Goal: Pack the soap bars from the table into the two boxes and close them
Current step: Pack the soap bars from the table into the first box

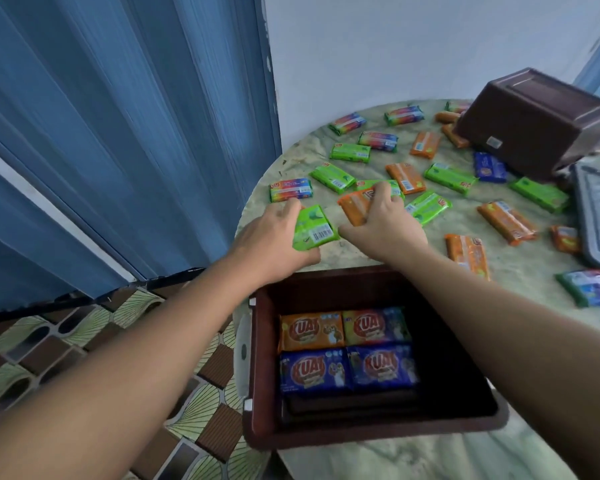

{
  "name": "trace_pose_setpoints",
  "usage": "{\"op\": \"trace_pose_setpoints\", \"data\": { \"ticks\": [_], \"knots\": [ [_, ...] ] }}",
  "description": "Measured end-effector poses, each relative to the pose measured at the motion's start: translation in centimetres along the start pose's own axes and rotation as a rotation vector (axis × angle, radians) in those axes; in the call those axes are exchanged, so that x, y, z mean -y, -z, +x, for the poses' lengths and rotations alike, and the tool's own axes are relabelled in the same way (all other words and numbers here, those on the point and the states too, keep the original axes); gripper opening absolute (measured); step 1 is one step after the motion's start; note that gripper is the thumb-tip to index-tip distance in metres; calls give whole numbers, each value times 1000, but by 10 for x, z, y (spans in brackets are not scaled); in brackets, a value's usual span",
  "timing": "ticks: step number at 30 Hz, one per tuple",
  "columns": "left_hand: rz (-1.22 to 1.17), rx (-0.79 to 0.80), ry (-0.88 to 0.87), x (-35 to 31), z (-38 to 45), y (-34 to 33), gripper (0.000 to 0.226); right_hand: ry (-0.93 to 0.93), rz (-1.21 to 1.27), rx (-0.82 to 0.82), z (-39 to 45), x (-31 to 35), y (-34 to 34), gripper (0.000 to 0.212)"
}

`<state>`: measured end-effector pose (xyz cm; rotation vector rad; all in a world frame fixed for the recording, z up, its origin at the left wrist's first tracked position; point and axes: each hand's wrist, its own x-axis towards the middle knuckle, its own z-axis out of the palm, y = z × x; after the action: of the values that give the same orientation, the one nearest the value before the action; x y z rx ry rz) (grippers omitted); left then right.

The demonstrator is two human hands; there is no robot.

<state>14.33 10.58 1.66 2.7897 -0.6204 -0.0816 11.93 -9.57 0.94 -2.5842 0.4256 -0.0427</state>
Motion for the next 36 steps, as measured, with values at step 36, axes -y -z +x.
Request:
{"op": "trace_pose_setpoints", "data": {
  "ticks": [36],
  "knots": [
    [-9,-50,-137,-21,-102,-51,23,415,-485,248,-113,-80,-31,83]
  ]
}}
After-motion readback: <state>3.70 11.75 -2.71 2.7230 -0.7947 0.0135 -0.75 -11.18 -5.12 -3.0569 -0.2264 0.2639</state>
